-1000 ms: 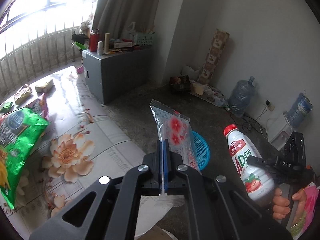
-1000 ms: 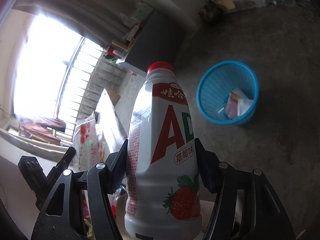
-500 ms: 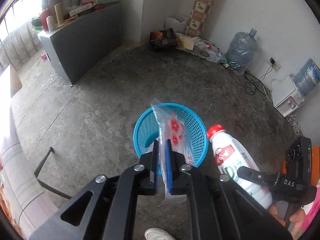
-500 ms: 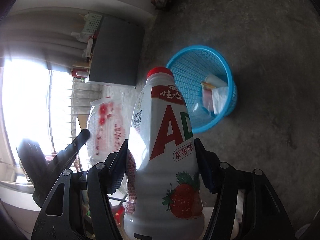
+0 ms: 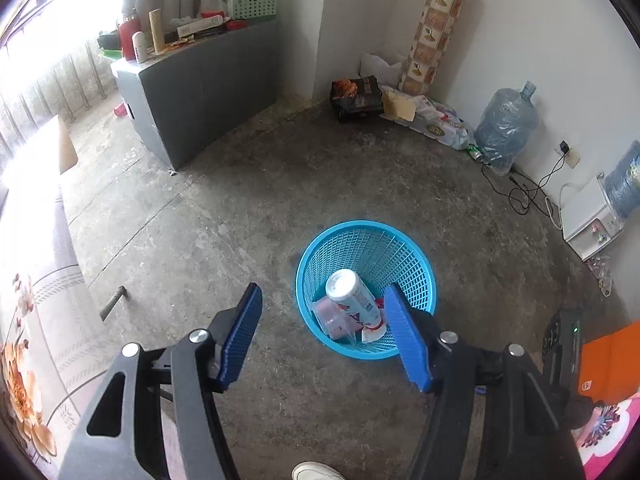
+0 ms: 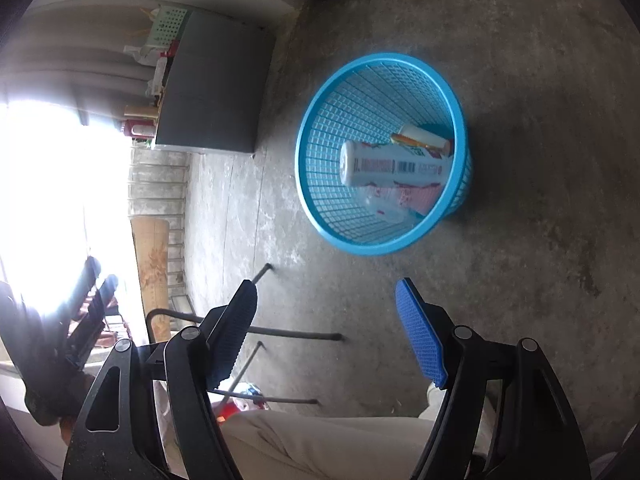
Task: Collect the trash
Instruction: 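Move both open tools back over the table toward the green chip bag, then grasp the green chip bag with the right tool and lift it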
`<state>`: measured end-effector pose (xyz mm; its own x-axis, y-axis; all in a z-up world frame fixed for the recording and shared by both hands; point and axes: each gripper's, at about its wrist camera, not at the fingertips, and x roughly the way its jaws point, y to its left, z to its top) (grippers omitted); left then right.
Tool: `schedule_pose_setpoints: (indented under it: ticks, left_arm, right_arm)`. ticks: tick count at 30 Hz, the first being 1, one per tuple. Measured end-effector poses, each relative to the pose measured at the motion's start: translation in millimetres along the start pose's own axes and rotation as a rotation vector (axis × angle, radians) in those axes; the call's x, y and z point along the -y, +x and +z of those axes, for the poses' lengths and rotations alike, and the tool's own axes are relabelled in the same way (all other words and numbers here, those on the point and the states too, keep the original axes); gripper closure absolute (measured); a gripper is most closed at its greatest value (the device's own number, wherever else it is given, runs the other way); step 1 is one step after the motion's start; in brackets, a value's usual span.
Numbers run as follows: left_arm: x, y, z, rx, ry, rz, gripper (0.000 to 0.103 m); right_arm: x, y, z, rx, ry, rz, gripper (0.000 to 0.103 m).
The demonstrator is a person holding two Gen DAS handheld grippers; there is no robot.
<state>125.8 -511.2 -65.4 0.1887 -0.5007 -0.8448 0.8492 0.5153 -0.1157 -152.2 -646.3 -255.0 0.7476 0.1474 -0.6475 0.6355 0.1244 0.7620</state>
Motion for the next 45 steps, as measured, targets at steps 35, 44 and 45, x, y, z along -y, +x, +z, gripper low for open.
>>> schedule_pose_setpoints:
  ticks: [35,44,45]
  left_arm:
    - [-208.6,-277.1,-241.1,0.358,-0.379,0.256,0.011]
    - [-261.0,-295.9,-286.0,0.409,-0.534,0.284,0.011]
    - [-265.1,-295.5,-287.2,0.411,-0.544,0.287,0.011]
  right_arm:
    - [-202.7,-8.2,-168.7,-0.103,-0.7,0.076,0.021]
    - [-276.7,33.9,-210.3,-0.261,-0.799,0.164,0.021]
    - [-284.2,40.1,-214.5,-0.281,-0.799,0.181,0.021]
